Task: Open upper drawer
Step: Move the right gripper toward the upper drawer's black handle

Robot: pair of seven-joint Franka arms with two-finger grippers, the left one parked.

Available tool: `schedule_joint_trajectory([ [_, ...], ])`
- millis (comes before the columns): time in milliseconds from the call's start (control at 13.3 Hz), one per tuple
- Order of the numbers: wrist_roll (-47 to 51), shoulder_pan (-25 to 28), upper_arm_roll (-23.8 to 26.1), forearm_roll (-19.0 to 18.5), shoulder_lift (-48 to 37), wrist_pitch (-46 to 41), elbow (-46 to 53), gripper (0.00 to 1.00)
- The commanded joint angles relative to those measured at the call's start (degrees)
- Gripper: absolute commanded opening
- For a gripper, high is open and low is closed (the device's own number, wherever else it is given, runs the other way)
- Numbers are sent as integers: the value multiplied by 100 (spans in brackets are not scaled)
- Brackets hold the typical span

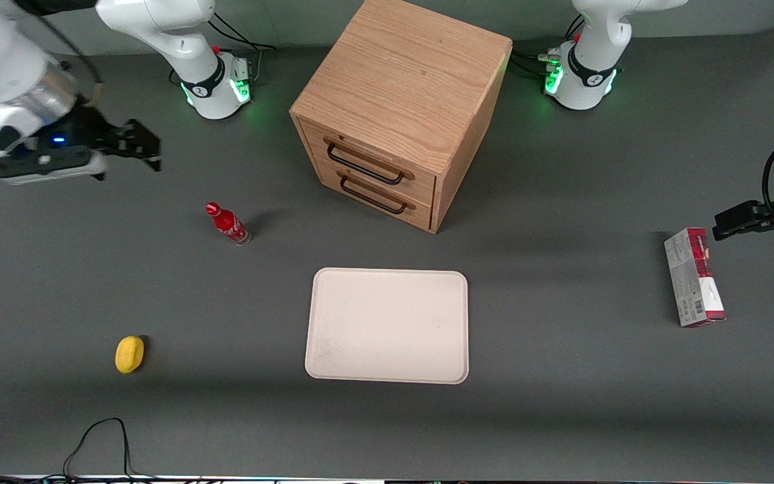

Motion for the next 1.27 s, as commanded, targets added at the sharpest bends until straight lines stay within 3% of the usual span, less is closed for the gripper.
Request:
schedule_joint_trajectory([
  [0, 61, 9, 1032, 78, 943, -460, 1115, 100],
  [225, -683, 26, 2132, 68, 1462, -461, 1582, 100],
  [375, -1187, 26, 2529, 147, 1815, -461, 1663, 100],
  [600, -1432, 26, 2531, 997, 2272, -408, 1663, 100],
  [675, -1555, 26, 2539, 1096, 2482, -391, 1628, 100],
  [975, -2091, 26, 2539, 1036, 3274, -101, 1496, 100],
  [1200, -2128, 35, 2539, 1027, 3416, 319, 1251, 100],
])
